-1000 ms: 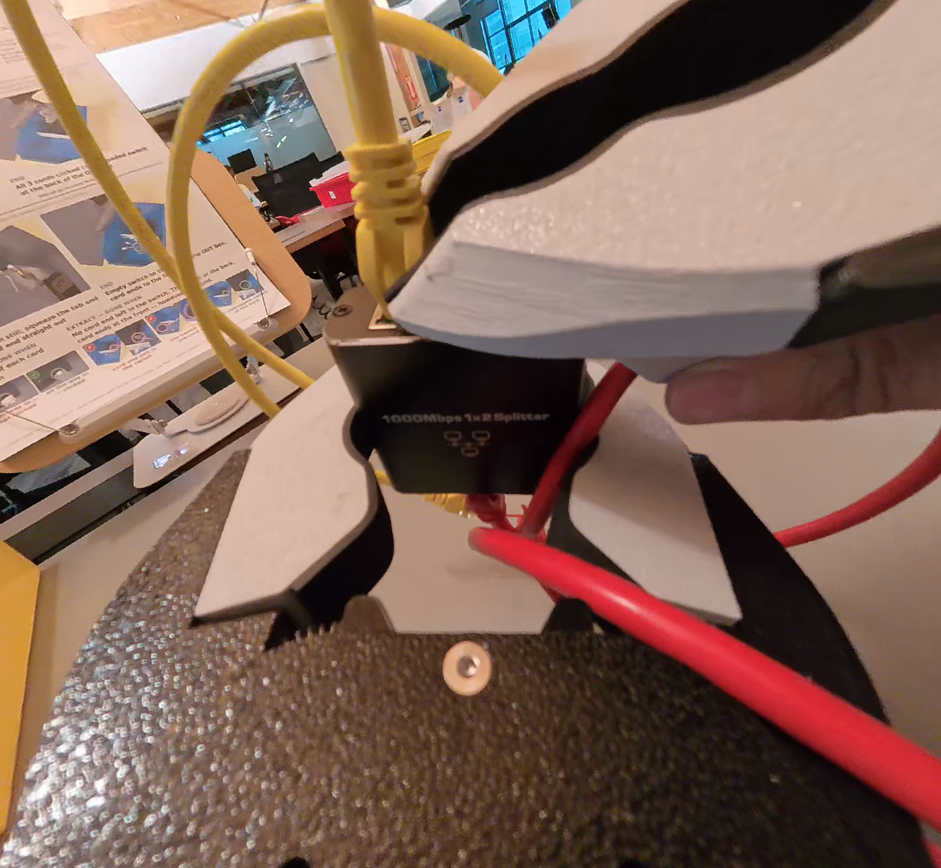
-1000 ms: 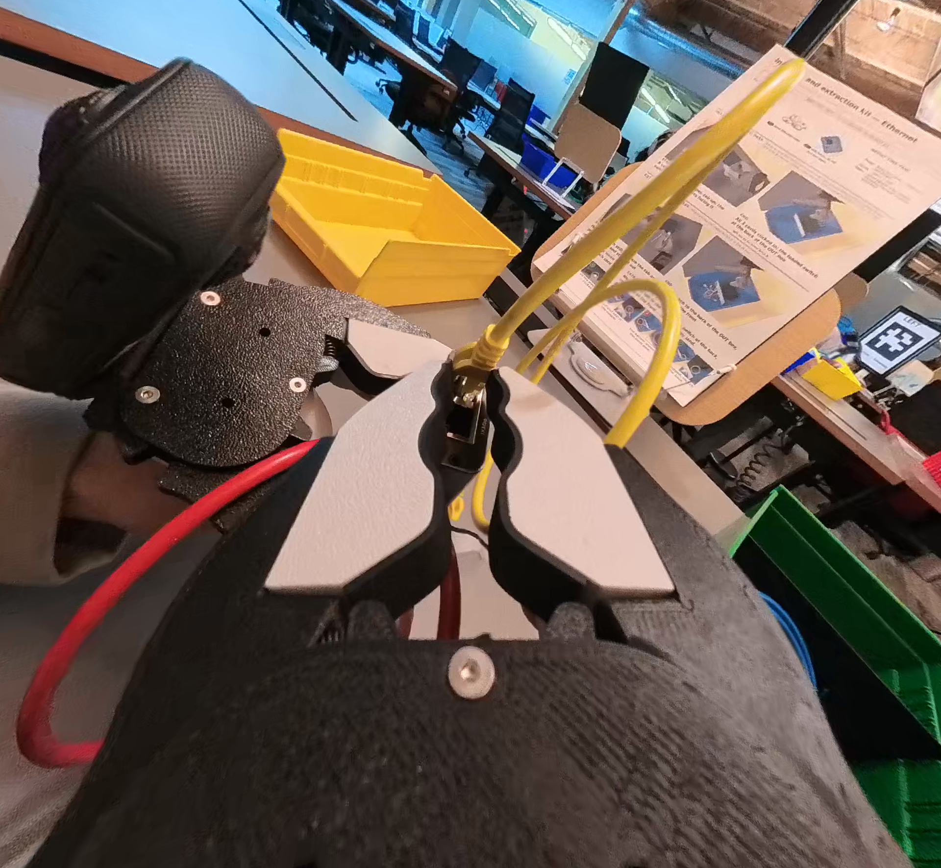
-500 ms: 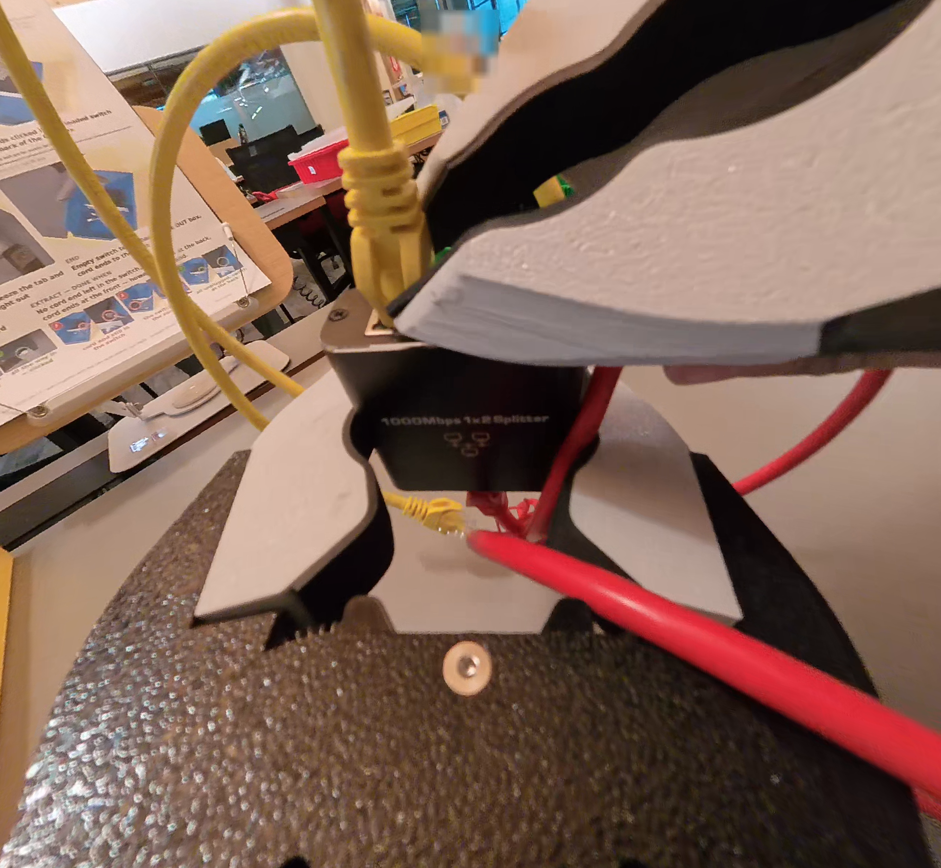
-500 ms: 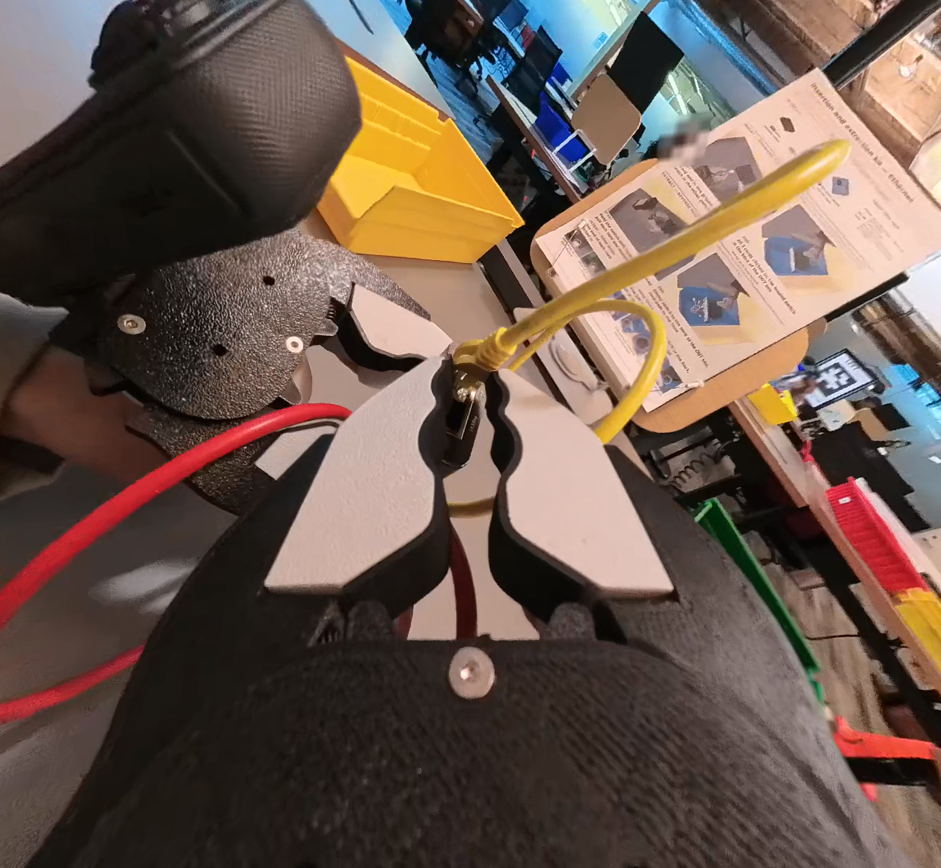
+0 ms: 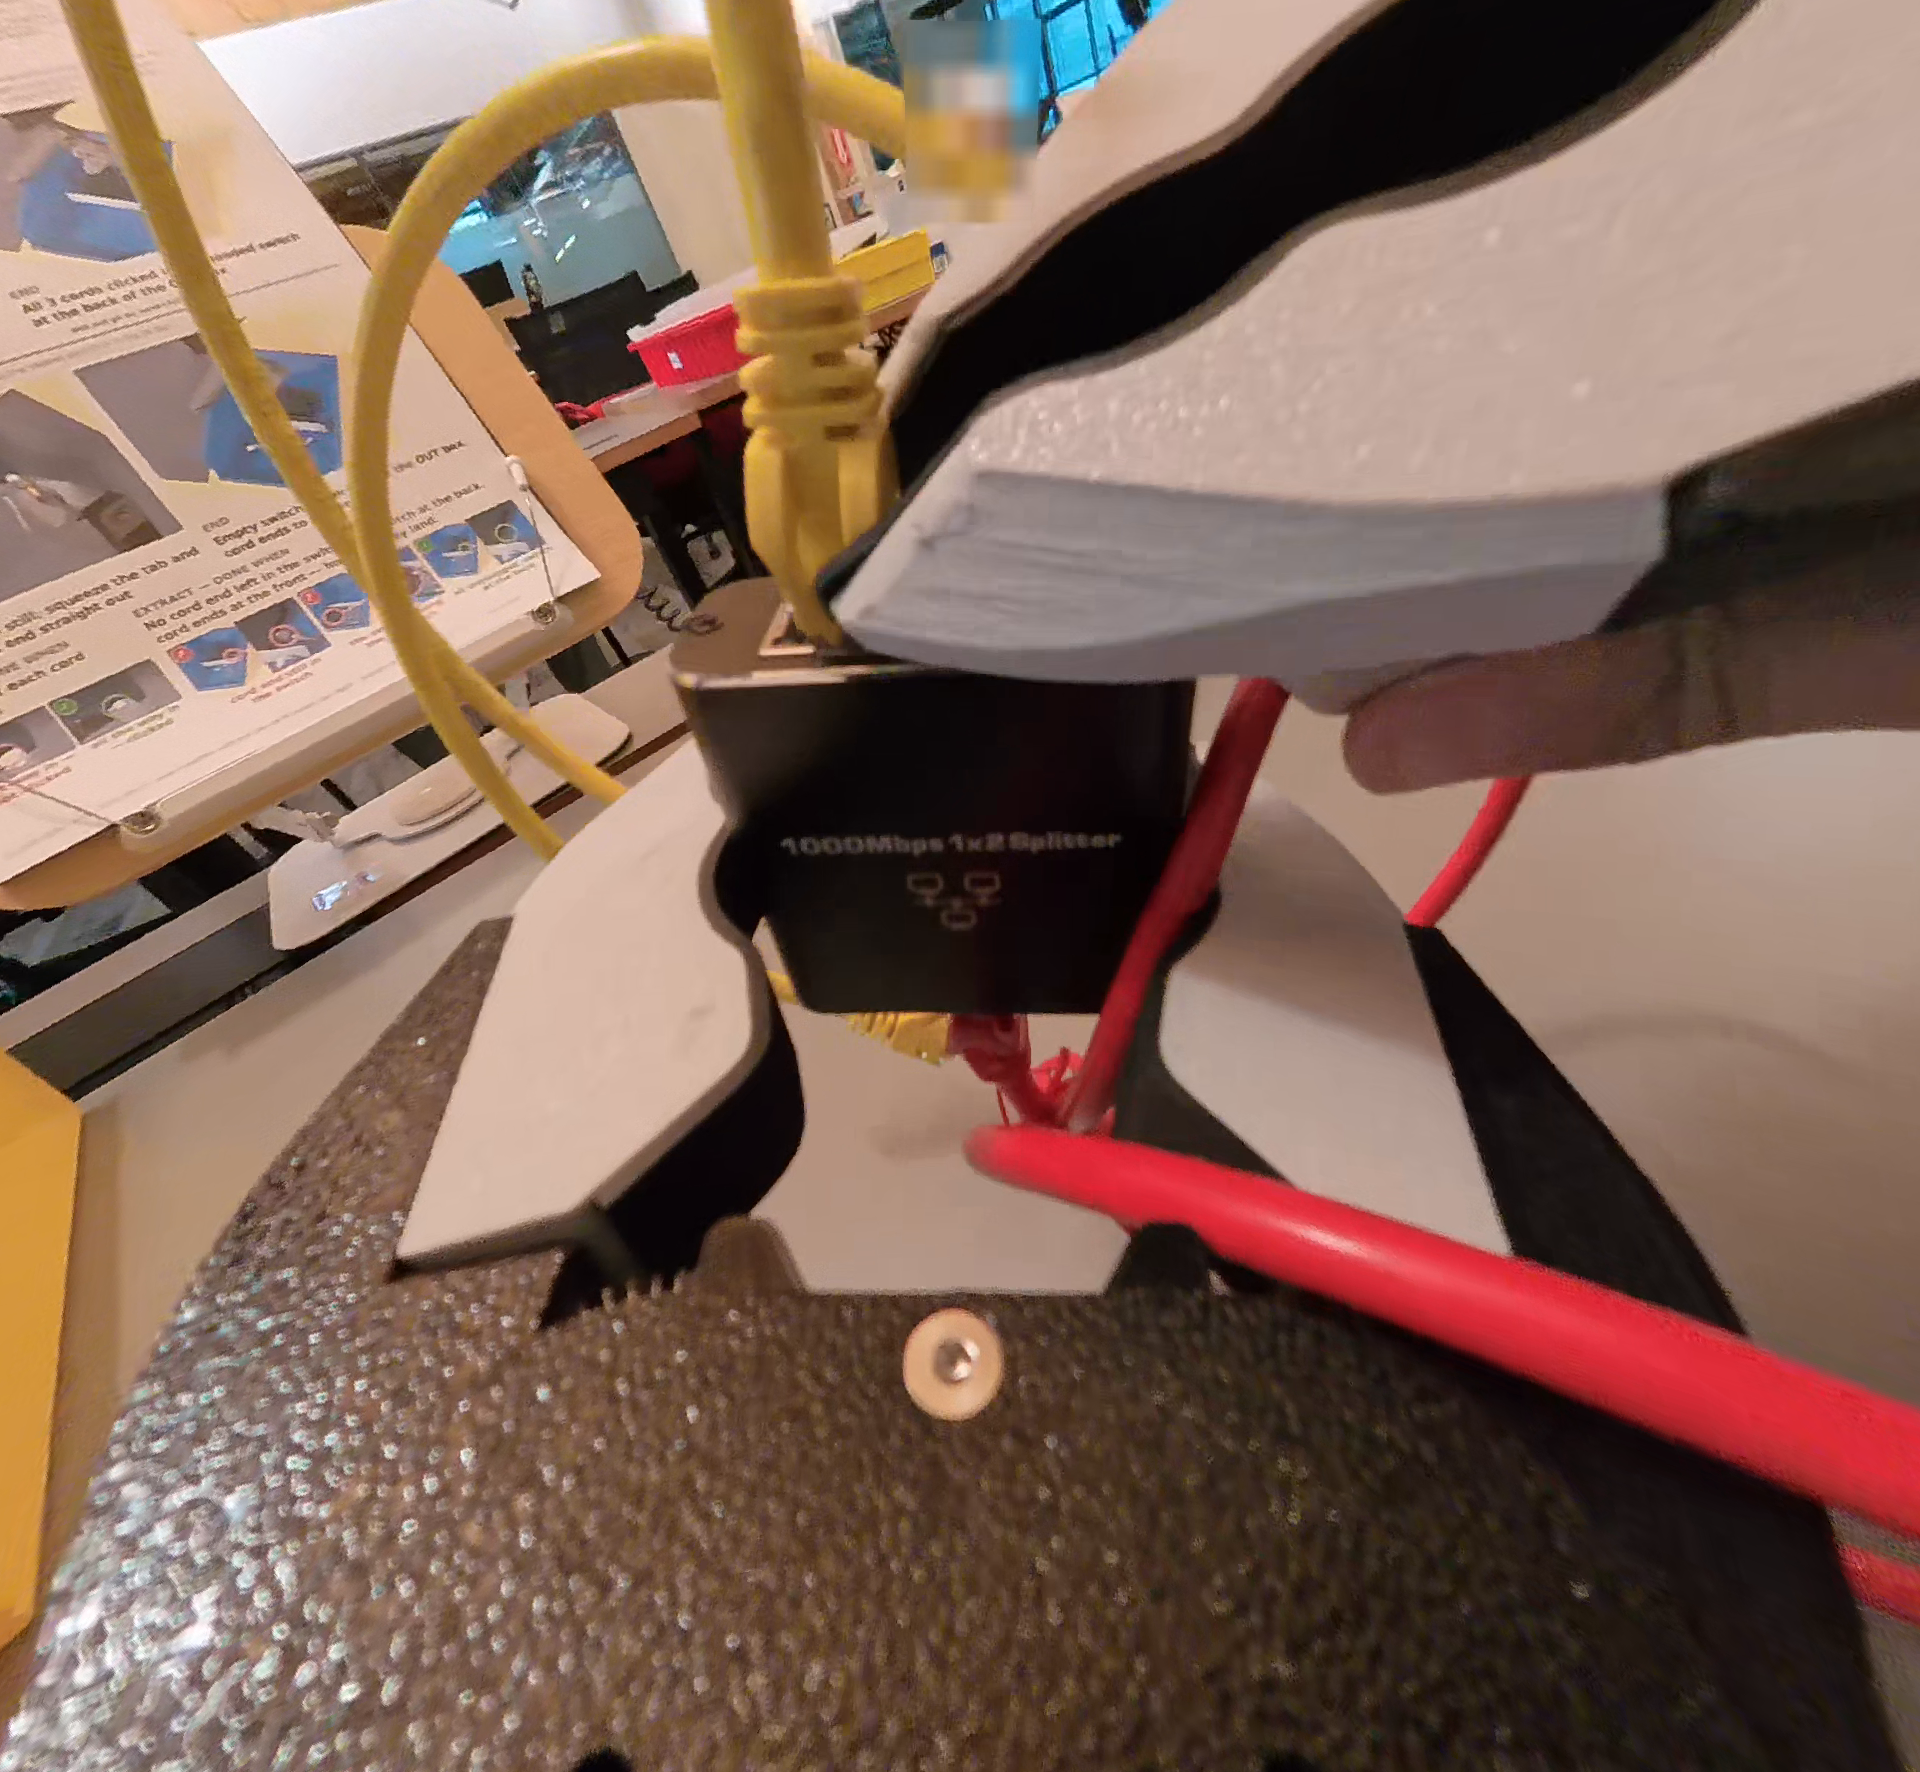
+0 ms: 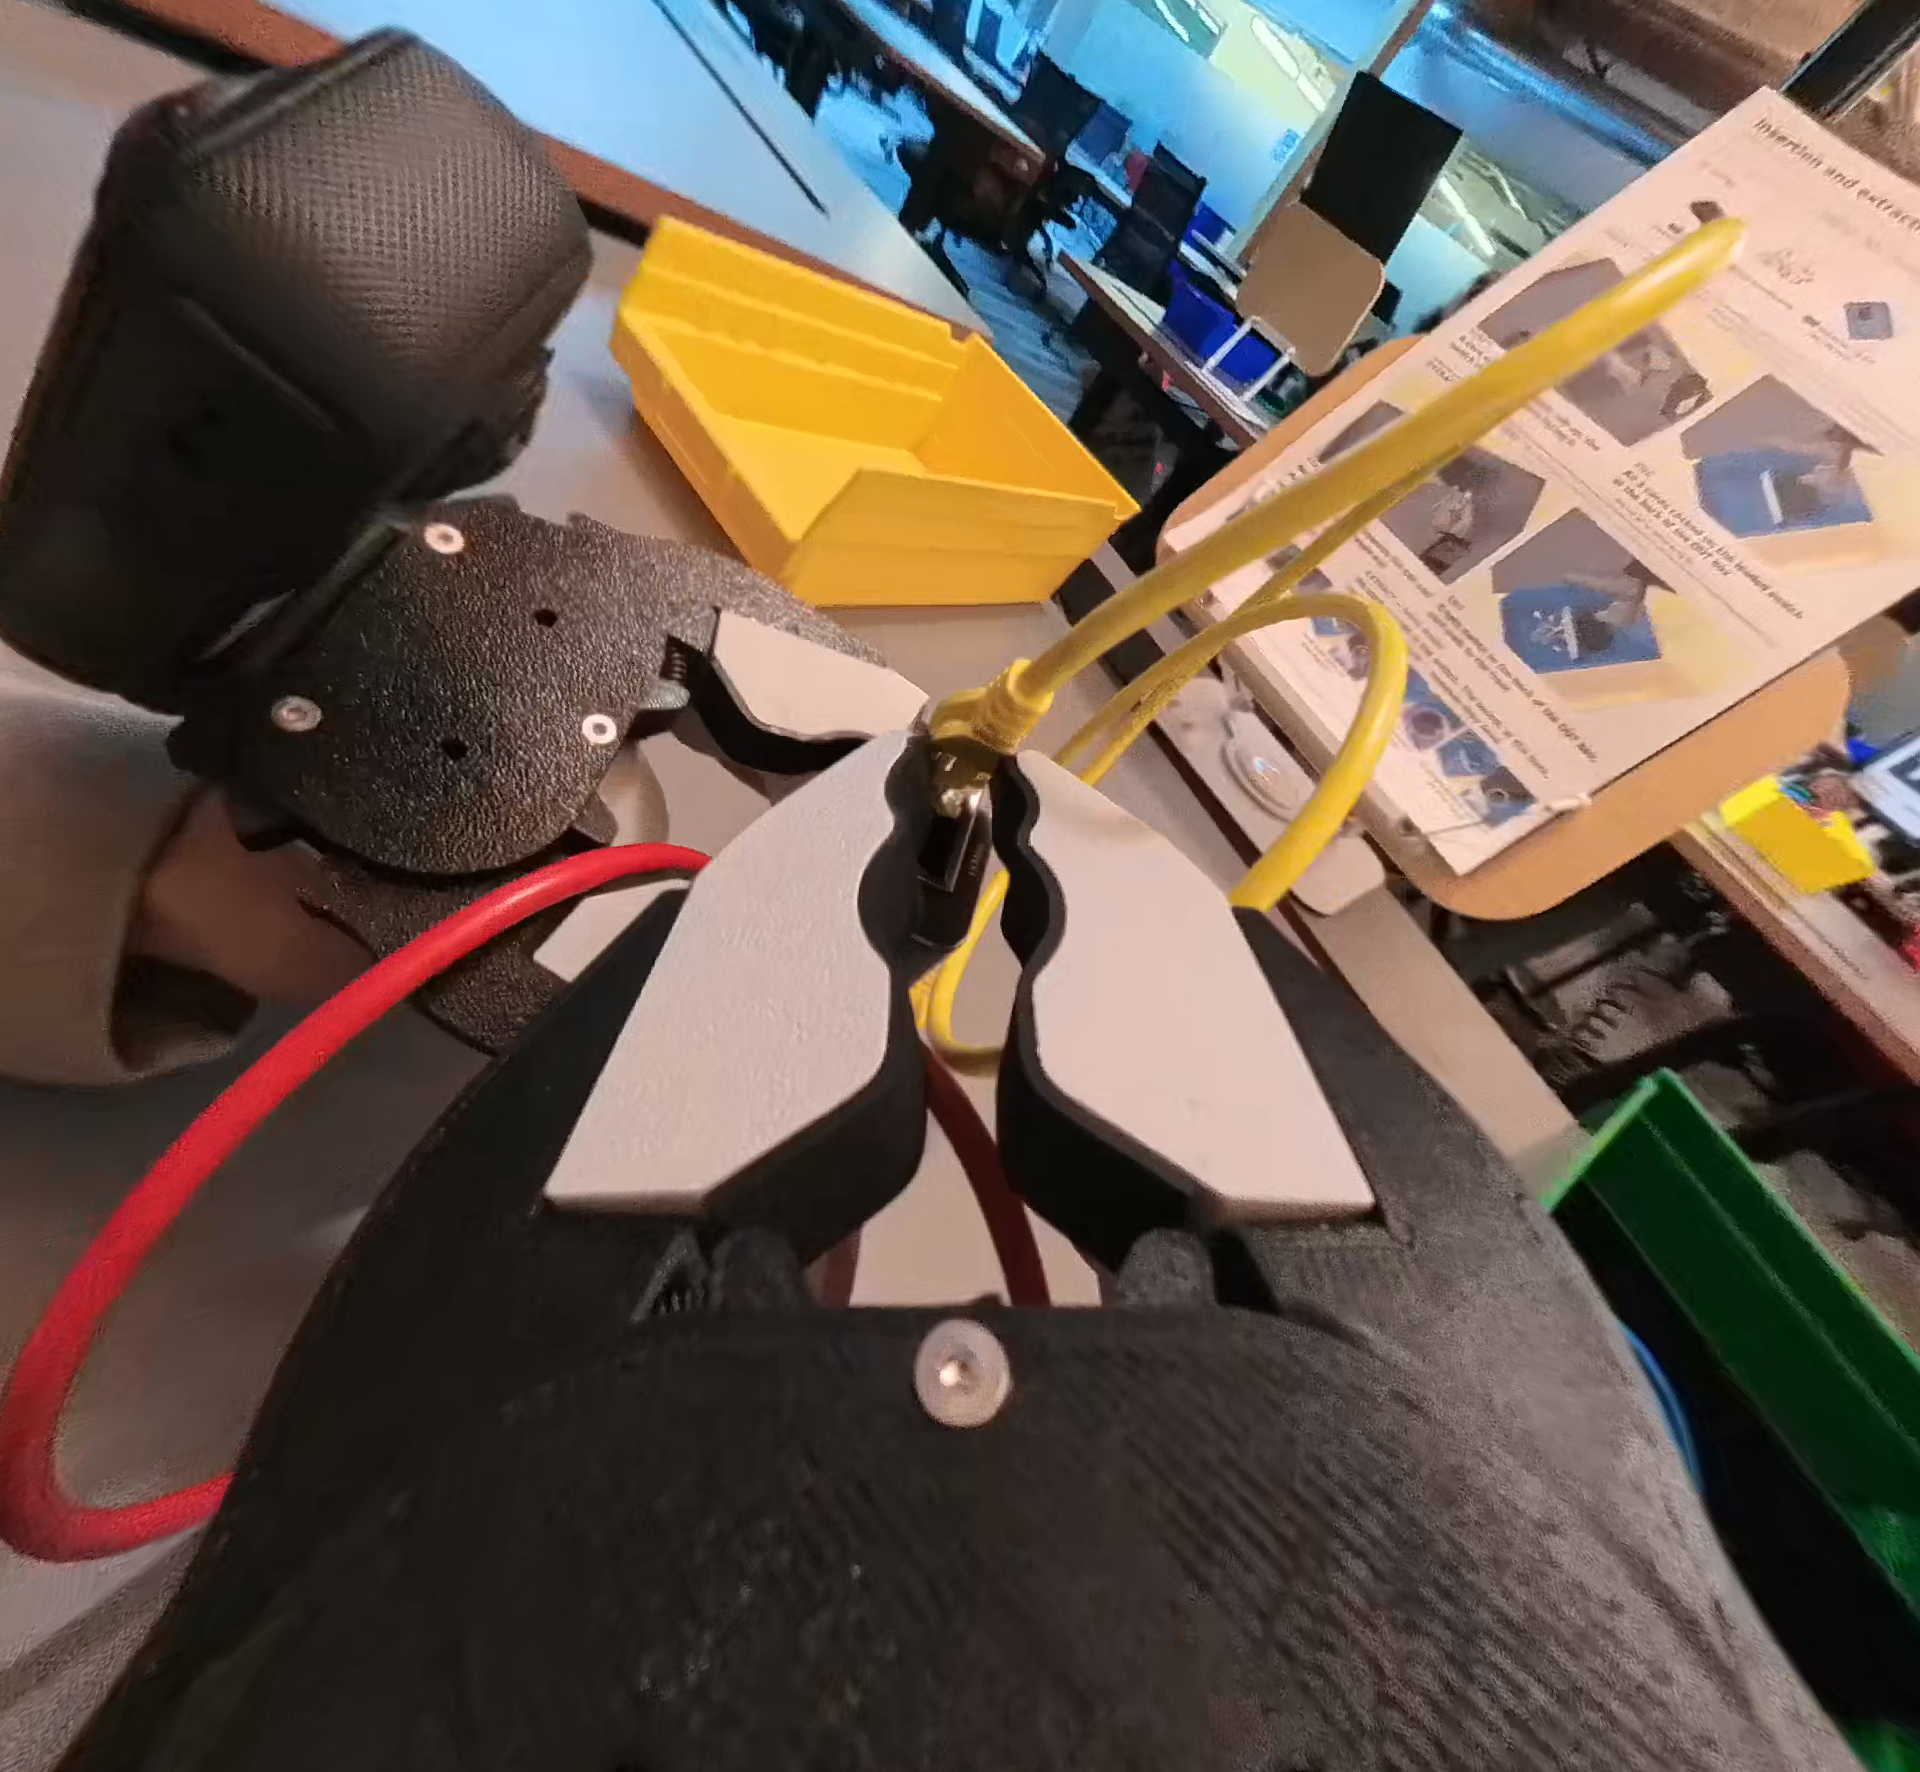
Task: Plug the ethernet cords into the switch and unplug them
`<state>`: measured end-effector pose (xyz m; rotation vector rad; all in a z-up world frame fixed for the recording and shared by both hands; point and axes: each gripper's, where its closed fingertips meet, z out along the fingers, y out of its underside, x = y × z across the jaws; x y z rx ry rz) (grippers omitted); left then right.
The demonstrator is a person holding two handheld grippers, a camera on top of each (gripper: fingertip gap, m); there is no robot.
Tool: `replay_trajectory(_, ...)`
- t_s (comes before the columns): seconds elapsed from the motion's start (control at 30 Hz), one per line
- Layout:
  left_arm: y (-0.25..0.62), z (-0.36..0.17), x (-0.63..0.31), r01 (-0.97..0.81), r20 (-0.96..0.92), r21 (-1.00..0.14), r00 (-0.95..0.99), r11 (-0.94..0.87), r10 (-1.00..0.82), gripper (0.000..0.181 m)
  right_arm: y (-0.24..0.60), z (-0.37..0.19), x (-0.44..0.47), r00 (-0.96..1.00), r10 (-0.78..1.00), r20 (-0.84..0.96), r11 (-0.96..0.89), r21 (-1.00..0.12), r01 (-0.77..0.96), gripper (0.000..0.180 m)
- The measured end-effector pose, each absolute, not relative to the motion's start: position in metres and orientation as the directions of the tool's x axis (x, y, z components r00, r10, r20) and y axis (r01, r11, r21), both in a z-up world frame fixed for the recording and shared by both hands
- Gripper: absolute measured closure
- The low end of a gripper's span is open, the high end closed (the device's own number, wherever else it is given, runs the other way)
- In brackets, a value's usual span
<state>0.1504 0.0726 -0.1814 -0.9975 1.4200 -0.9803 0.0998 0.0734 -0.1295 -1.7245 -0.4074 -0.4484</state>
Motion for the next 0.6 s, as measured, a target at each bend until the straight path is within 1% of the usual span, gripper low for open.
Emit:
replay_trajectory(0.1, 0.0727, -0.1822, 0.1518, -0.052, -0.3, -0.952, -0.056, 0.303, -0.952, 0.105, 0.0738, -0.1306, 0.1014, 0.878, 0.034, 0.477, -0.194, -0.859, 0.474, 0.166)
replay_trajectory(0.33, 0.0739, -0.1819, 0.1521, -0.052, -0.292, -0.954, -0.056, 0.295, -0.955, 0.105, 0.0766, -0.1291, 0.1004, 0.869, 0.013, 0.495, -0.173, -0.855, 0.49, 0.166)
replay_trajectory(0.6, 0.0738, -0.1804, 0.15, -0.034, -0.296, -0.954, -0.064, 0.299, -0.953, 0.106, 0.0784, -0.1272, 0.0977, 0.824, -0.002, 0.566, -0.184, -0.81, 0.556, 0.166)
